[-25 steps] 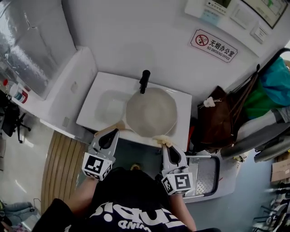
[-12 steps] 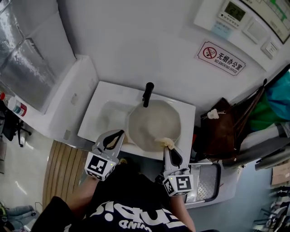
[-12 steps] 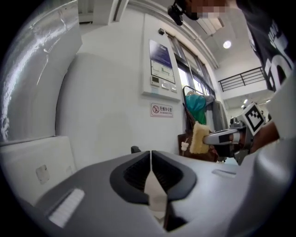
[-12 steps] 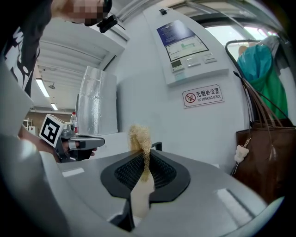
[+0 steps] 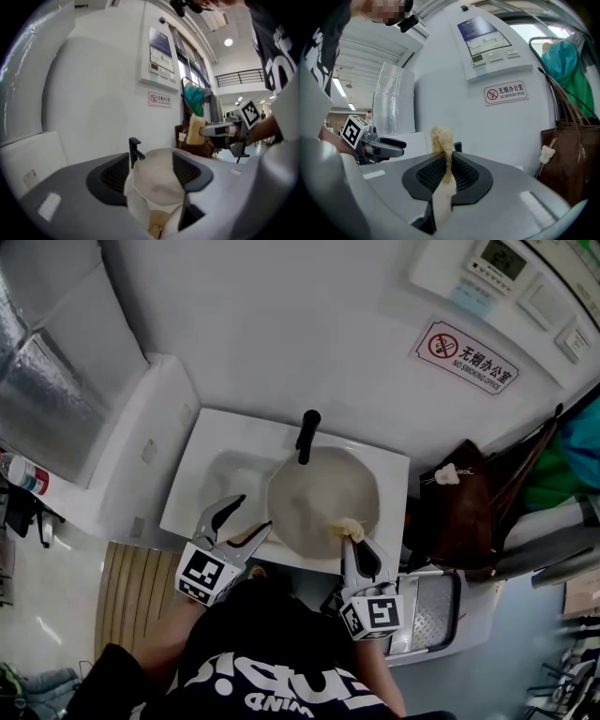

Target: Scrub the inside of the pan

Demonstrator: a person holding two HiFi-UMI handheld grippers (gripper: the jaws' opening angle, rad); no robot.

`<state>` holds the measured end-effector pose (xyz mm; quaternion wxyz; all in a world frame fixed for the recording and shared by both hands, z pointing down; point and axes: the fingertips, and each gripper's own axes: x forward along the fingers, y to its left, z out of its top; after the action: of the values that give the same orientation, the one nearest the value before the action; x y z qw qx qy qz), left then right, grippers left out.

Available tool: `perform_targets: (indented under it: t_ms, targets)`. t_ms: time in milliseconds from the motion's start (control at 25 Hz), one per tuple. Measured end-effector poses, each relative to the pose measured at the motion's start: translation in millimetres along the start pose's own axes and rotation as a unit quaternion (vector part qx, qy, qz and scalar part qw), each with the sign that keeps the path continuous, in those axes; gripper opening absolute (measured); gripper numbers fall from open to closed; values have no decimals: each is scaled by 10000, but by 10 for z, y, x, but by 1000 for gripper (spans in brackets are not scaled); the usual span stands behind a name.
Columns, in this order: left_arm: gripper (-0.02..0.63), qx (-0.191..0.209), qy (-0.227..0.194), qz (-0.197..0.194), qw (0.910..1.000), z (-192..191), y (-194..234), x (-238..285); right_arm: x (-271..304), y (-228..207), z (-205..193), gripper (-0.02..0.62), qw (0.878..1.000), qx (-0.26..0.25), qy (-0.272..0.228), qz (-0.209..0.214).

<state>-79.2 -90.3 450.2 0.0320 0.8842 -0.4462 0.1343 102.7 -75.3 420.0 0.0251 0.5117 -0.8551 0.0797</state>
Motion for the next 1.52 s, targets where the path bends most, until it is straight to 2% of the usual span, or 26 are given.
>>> perform_targets:
  t_ms: [40,120,320,480,600,880,1000,1240,1520]
  targets:
    - [301,28,192,-106,9998,-73,-11,41,12,-2,-4,40,10000,8,3,-5]
    - [342,109,611,-360,9974,-263,-57,102,29,-6,-10,40,10000,13,10,-10]
    - [344,335,1574,-853,9833,-795,-147,157,48,-31,4,40,10000,-16,36,-25]
    - [342,524,2290,-1094,9658,-1236,-190,149,60,-60,-31,40,10000,12,74,-49]
    - [339,557,2630,-1280,9547,-1540,-239,161,87,-49,-47,40,10000,25,83,-42]
    - [275,383,2966,-1357,9445,-1882,-270,273,123,-41,-88,40,9999,43,130,-40]
    - [270,351,3097,-1423,9395,-1990,-298,297,135,-35,-109,40,9999,40,159,-18]
    - [262,224,3235,-1432,9351,-2159,-313,300,158,-5,-165,40,9997,43,246,24]
    - [253,27,3282,-1469,9331,-2183,-318,282,159,3,-193,40,9996,33,290,11]
